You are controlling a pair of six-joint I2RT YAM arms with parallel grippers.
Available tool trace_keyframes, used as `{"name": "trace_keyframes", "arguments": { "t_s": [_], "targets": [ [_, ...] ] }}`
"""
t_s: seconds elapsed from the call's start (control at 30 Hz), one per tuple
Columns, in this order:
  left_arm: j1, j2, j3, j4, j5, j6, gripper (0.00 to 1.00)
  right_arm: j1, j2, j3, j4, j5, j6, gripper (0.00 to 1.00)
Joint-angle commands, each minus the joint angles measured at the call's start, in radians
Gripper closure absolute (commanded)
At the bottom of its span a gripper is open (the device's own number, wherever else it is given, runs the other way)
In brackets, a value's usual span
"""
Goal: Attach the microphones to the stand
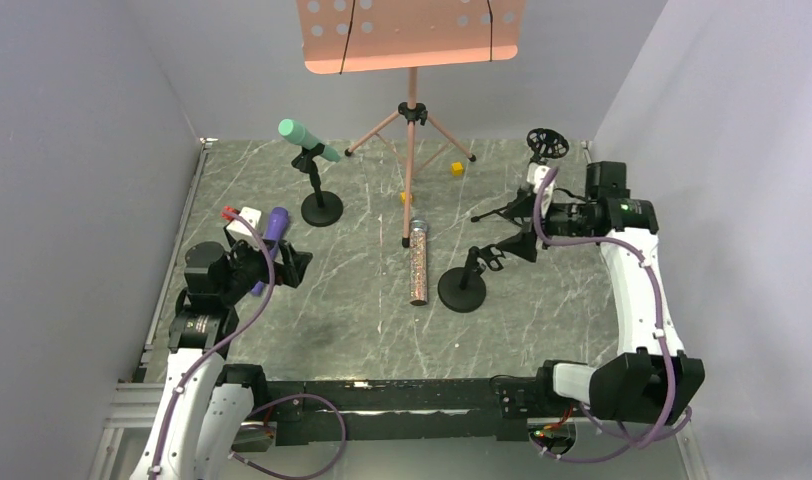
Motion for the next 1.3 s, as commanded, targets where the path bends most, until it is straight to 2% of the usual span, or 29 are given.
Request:
{"name": "trace_keyframes", "arguments": {
  "t_s": [0.0,0.1,0.17,0.23,0.33,0.4,0.53,0.7,0.77,0.9,1.1,1.17,1.27],
  "targets": [
    [0.0,0.028,0.038,-0.009,-0.089,-0.02,0.01,-0.08,-0.043,0.048,0.022,-0.157,0.059,0.22],
    [0.006,0.078,0.057,-0.042,-0.181,-0.019,0.01,-0.132,-0.078,-0.037,0.204,-0.219,0.264,0.22],
    [0.024,0.123,0.072,-0.057,-0.216,-0.033,0.01,-0.171,-0.119,-0.163,0.496,-0.246,0.532,0.21],
    [0.087,0.177,0.085,-0.057,-0.189,-0.054,0.01,-0.205,-0.164,-0.286,0.725,-0.244,0.721,0.21],
    [0.151,0.268,0.103,-0.044,-0.127,-0.08,0.01,-0.235,-0.214,-0.376,0.853,-0.214,0.807,0.19],
    [0.199,0.34,0.118,-0.036,-0.107,-0.093,0.01,-0.24,-0.229,-0.402,0.891,-0.213,0.845,0.19],
    [0.237,0.511,0.187,-0.071,-0.18,-0.055,0.01,-0.24,-0.223,-0.409,0.91,-0.225,0.876,0.19],
    [0.236,0.745,0.293,-0.132,-0.23,0.012,0.08,-0.24,-0.222,-0.416,0.93,-0.223,0.902,0.19],
    [0.221,0.822,0.326,-0.171,-0.253,0.036,0.04,-0.24,-0.228,-0.414,0.921,-0.219,0.896,0.19],
    [0.179,0.896,0.336,-0.204,-0.317,0.067,0.05,-0.242,-0.245,-0.415,0.916,-0.21,0.889,0.19],
    [0.163,0.997,0.353,-0.23,-0.33,0.082,0.18,-0.245,-0.246,-0.419,0.929,-0.221,0.906,0.18],
    [0.162,1.02,0.359,-0.241,-0.343,0.083,0.26,-0.246,-0.243,-0.417,0.926,-0.222,0.906,0.18],
    [0.157,1.034,0.361,-0.247,-0.376,0.083,0.3,-0.252,-0.237,-0.414,0.925,-0.232,0.91,0.18]
  ]
}}
